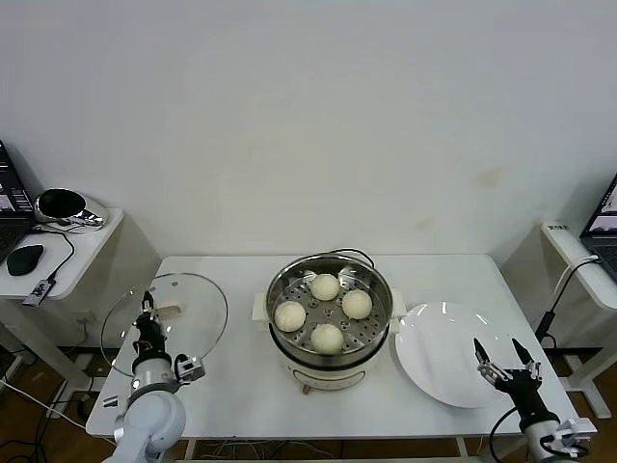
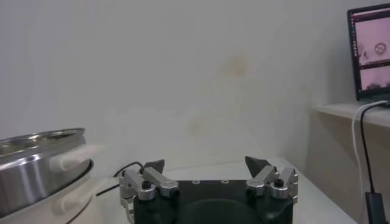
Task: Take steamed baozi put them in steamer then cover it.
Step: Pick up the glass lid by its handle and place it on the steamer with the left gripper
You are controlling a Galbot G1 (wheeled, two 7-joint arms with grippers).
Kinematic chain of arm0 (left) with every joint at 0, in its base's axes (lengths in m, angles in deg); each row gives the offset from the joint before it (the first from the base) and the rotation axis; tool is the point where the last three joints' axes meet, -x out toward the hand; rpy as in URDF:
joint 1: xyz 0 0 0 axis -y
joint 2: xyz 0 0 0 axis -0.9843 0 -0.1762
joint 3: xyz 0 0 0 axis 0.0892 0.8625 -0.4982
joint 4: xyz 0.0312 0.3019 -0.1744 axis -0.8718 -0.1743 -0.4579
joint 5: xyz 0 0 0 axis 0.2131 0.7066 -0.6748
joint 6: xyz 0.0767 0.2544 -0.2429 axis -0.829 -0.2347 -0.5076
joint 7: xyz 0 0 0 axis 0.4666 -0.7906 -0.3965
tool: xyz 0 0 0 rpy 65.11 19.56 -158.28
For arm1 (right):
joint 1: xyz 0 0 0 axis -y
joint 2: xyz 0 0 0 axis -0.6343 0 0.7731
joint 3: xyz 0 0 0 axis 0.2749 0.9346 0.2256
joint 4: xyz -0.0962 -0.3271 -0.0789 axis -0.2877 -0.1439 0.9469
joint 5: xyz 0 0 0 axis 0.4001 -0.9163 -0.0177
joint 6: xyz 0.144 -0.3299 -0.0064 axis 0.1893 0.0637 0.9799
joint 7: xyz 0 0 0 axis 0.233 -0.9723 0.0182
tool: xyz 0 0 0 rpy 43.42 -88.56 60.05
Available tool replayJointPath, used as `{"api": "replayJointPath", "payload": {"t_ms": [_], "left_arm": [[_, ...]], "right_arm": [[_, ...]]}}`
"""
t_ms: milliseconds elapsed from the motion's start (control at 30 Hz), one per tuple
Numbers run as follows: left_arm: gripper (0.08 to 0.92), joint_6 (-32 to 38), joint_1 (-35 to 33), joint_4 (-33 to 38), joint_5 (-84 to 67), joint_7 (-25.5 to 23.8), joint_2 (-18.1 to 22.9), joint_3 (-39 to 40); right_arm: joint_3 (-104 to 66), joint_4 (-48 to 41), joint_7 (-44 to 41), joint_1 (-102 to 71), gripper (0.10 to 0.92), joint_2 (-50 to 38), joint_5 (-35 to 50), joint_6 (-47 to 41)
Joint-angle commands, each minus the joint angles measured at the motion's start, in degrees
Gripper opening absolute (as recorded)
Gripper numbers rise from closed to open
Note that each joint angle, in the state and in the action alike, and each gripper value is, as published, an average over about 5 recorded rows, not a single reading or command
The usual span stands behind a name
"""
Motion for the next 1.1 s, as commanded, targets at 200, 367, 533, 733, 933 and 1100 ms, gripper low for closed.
{"api": "replayJointPath", "payload": {"t_ms": [200, 367, 533, 733, 933, 1100], "left_arm": [[0.143, -10.3, 6.9, 17.9, 10.7, -17.9, 6.8, 14.0], [0.143, -10.2, 11.7, 12.9, 11.4, -18.7, 10.6, 19.1], [0.143, -10.3, 18.7, 6.5, 12.1, -18.7, 15.4, 24.3], [0.143, -10.3, 22.4, -1.5, 11.9, -15.2, 20.4, 30.5], [0.143, -10.3, 21.4, -5.6, 12.3, -12.7, 23.3, 36.2], [0.143, -10.4, 21.6, -6.8, 17.1, -14.9, 23.3, 36.5]], "right_arm": [[-0.2, -0.3, 0.6, 0.5, 0.823, 0.2, -3.6, -0.8], [-0.2, -1.2, 0.6, 0.7, 0.823, 0.0, -4.0, -0.8], [-0.5, -2.2, 0.5, 0.6, 0.823, -0.2, -4.3, -0.4], [-0.5, -2.9, 0.5, 1.2, 0.823, 0.1, -5.0, -0.3], [-1.0, -3.0, 0.5, 1.9, 0.823, 0.0, -5.2, -0.5], [-1.1, -3.4, 0.4, 1.8, 0.823, 0.1, -5.4, -0.3]]}}
